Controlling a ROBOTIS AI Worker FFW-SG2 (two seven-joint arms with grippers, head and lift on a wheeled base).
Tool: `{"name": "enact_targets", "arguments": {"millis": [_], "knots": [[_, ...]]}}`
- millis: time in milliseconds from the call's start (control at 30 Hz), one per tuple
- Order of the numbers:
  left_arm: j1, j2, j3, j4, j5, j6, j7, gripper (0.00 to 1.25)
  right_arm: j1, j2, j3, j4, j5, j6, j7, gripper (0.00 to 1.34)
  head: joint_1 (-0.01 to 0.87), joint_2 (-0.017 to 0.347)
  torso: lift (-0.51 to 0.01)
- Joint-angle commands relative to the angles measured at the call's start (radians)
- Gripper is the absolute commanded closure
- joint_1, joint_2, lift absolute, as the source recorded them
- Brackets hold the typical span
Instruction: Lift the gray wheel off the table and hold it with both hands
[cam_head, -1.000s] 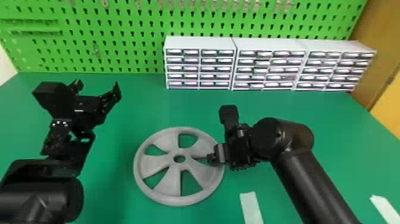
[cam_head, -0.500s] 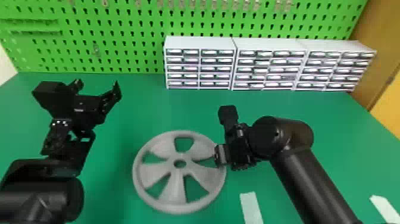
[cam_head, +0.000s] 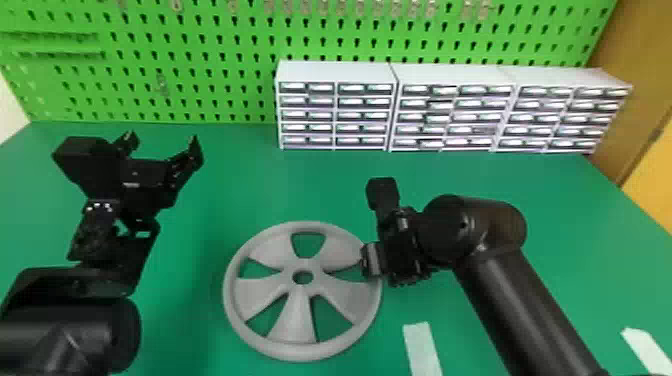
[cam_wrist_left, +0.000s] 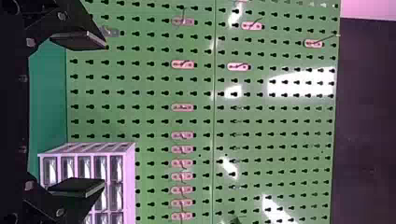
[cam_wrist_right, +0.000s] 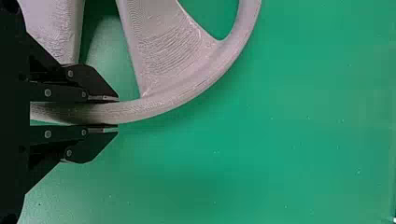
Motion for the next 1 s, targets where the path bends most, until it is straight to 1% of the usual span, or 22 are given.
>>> {"name": "enact_targets", "arguments": {"millis": [0,200,300,433,600,667,733,767,967], "knots": [[-0.001,0.000,0.000,0.001,0.001,0.000,0.001,0.23,0.000,0.000,-0.002,0.000,0.000,0.000,0.000,1.06,0.711,0.015,-0.098],[0.000,0.000,-0.004,0.001,0.002,0.000,0.001,0.23,0.003,-0.002,-0.004,-0.011,-0.003,-0.015,0.001,1.07,0.711,0.015,-0.098],[-0.001,0.000,-0.008,-0.001,0.004,0.000,0.002,0.23,0.011,-0.003,-0.004,-0.038,-0.003,-0.044,0.001,1.07,0.711,0.015,-0.098],[-0.001,0.000,-0.014,-0.002,0.008,0.000,0.008,0.23,0.018,-0.005,0.004,-0.083,0.018,-0.089,0.001,1.08,0.711,0.015,-0.098],[-0.001,0.000,-0.023,-0.010,0.011,0.000,0.015,0.23,0.034,-0.006,0.022,-0.149,0.068,-0.164,0.009,1.08,0.711,0.015,-0.098],[-0.001,0.000,-0.027,-0.013,0.013,0.000,0.018,0.23,0.043,-0.005,0.022,-0.169,0.109,-0.196,0.035,1.08,0.711,0.015,-0.098],[-0.001,0.000,-0.031,-0.016,0.014,0.000,0.019,0.23,0.058,0.005,0.014,-0.190,0.157,-0.242,0.073,1.09,0.711,0.015,-0.098],[-0.001,0.000,-0.033,-0.018,0.014,0.000,0.019,0.23,0.066,0.008,0.014,-0.198,0.172,-0.262,0.079,1.09,0.711,0.015,-0.098],[-0.003,0.000,-0.043,-0.018,0.021,0.000,0.024,0.23,0.091,0.008,0.028,-0.233,0.227,-0.376,0.118,1.09,0.711,0.015,-0.098]]}}
